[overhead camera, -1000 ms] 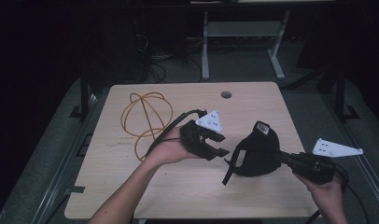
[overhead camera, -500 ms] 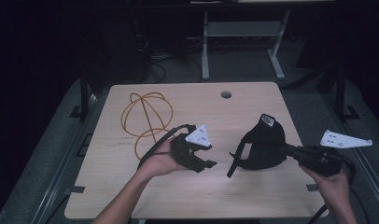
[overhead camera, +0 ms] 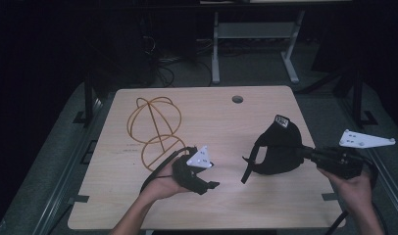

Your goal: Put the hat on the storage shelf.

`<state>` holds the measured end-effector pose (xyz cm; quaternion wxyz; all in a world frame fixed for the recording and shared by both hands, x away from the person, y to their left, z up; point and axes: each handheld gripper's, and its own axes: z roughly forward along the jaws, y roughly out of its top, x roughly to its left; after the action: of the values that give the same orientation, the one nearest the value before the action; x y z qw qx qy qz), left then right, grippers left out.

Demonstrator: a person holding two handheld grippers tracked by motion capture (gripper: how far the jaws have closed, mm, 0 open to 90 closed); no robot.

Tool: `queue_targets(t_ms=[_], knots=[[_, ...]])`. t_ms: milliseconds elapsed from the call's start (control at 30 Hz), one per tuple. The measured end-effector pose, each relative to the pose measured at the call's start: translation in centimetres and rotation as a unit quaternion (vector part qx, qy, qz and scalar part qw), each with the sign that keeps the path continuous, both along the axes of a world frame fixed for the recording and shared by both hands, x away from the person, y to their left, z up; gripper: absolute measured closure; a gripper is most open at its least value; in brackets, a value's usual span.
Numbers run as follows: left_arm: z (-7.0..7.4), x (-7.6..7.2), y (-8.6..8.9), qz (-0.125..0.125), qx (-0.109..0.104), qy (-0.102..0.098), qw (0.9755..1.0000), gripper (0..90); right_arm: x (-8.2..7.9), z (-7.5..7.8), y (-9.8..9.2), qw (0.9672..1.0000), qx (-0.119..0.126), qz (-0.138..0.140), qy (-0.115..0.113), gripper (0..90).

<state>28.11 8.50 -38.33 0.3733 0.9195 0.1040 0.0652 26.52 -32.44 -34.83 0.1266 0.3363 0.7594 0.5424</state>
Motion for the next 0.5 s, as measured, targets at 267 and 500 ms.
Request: queue_targets(t_ms=[267, 500], knots=[[-2.4, -0.5, 0.0, 0.003, 0.006, -0.002, 1.0, 34.3, 0.8, 1.4, 0.4, 1.0, -0.006, 0.004, -0.001, 85.8], [-3.9, -1.2, -0.2, -0.004, 0.021, 0.005, 0.9998, 31.0, 1.7, 2.6, 1.0, 0.9999, -0.003, 0.009, -0.006, 85.8]])
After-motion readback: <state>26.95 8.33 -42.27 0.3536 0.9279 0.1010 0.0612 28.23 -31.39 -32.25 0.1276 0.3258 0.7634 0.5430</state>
